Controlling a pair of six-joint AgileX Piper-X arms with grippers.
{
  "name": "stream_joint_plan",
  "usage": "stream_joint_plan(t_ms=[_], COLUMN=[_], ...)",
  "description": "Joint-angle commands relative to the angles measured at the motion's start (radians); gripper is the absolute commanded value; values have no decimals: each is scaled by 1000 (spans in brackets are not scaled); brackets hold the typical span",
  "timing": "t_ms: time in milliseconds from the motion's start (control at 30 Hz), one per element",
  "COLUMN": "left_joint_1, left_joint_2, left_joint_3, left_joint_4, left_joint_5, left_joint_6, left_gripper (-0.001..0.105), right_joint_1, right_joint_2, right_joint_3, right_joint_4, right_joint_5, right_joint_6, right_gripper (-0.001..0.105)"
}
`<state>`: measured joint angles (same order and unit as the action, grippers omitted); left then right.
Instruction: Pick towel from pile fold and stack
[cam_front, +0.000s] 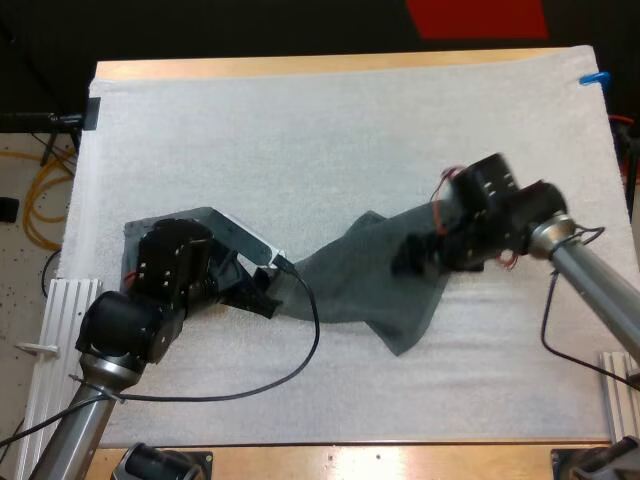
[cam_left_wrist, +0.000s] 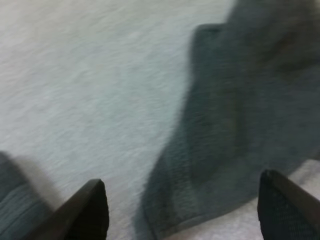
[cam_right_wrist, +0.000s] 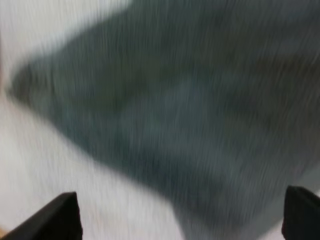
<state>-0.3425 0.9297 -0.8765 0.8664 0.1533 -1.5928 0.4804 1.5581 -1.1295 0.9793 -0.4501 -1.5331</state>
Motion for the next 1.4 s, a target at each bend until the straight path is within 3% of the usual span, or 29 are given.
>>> stream_joint_plan(t_ms=[0, 233, 433, 633, 700, 867, 1167, 1367], left_joint_1=[12, 117, 180, 180, 180, 180, 180, 180], left_joint_2=[-6, -6, -6, -6, -6, -6, -6, -6], left_joint_3=[-9, -9, -9, -9, -9, -9, -9, -9], left_joint_4=[-5, -5, 46, 115, 124, 127, 127, 127], left_joint_5=[-32, -22, -22, -17, -15, 53, 103, 113], left_joint_6=[-7, -38, -26, 13, 13, 13, 2, 2], left_gripper=[62, 62, 62, 62, 62, 62, 62, 62], right_joint_1=[31, 189, 310, 410, 414, 407, 407, 407], right_joint_2=[-17, -80, -126, -139, -139, -139, -139, -84], right_joint_3=[-5, 93, 198, 329, 396, 493, 517, 518], right_joint_4=[63, 96, 32, -194, -357, -570, -639, -639], right_joint_5=[-3, 59, 98, 160, 178, 204, 361, 355], right_joint_6=[-22, 19, 138, 419, 569, 741, 774, 794], right_gripper=[78, 78, 78, 78, 78, 78, 78, 78])
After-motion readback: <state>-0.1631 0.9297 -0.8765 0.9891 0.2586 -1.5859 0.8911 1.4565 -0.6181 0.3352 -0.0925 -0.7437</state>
